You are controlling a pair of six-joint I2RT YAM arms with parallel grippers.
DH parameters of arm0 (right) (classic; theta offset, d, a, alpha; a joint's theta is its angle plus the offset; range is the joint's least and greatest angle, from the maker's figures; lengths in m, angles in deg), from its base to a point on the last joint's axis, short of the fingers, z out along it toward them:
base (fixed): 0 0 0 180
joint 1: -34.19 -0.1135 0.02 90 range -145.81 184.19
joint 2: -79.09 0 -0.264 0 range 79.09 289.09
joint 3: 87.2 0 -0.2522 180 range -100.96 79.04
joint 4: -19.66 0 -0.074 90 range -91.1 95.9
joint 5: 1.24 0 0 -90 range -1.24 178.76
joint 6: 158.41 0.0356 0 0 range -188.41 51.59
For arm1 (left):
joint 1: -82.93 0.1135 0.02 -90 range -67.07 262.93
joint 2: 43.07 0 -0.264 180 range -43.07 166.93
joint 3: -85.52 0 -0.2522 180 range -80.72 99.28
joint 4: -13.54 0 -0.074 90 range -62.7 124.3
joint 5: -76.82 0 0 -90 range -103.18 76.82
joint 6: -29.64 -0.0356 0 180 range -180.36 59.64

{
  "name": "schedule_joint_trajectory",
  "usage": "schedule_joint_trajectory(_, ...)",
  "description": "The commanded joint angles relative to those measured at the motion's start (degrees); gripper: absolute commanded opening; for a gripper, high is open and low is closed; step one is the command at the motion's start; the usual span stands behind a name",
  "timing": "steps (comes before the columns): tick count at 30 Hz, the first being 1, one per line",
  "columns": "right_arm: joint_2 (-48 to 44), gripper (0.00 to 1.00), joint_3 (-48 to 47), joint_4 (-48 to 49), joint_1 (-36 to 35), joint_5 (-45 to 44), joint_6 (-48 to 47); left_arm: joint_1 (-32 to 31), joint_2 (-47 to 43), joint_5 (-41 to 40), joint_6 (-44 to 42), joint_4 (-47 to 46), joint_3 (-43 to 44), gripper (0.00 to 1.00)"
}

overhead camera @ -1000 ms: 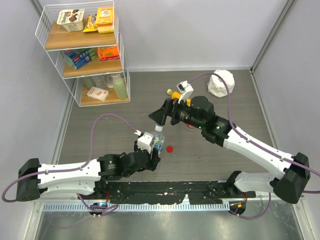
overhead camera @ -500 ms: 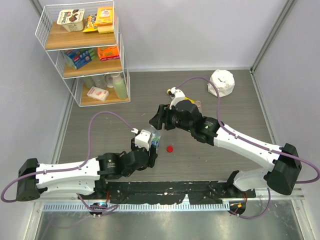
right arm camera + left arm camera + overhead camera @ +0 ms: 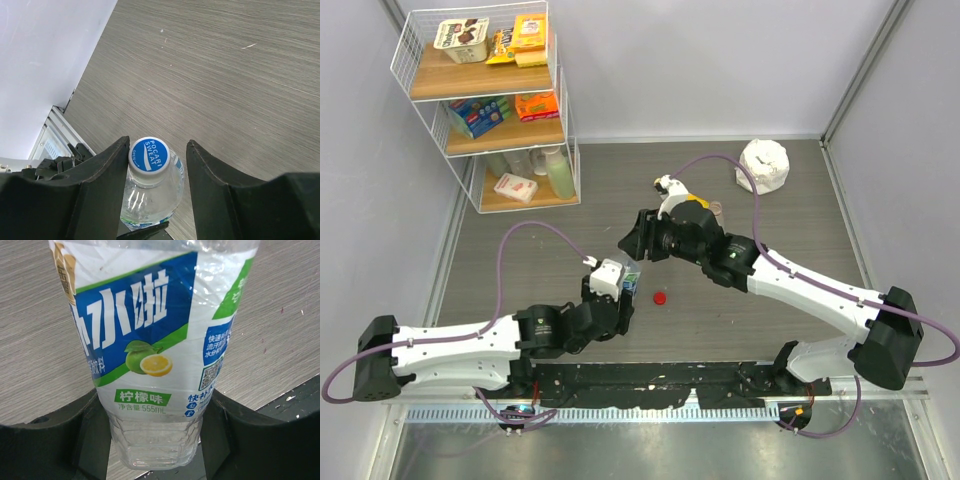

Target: Unscrew the bottle caps

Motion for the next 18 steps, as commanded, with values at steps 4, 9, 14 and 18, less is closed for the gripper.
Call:
schedule_joint_trajectory(4,-1.24,0.57,0.21,2.34,-0.18,-1.16,0.70,-0.04,0.45,-3.75,1.06,-0.69,3.10,0.00)
schedule_joint_trajectory(9,-0.54,0.28,0.04,2.34,-0.27,-1.07,1.14,-0.04,0.80,-3.66,1.06,0.10,3.62,0.00)
schedule_joint_trajectory(14,-2.11,0.02,1.79,4.88,-0.27,0.15,0.79,-0.04,0.10,-3.66,1.23,0.19,3.36,0.00)
schedule_joint_trajectory(18,-5.10,0.02,4.68,8.21,-0.35,0.24,-1.58,-0.04,-0.08,-3.40,1.41,0.54,3.19,0.00)
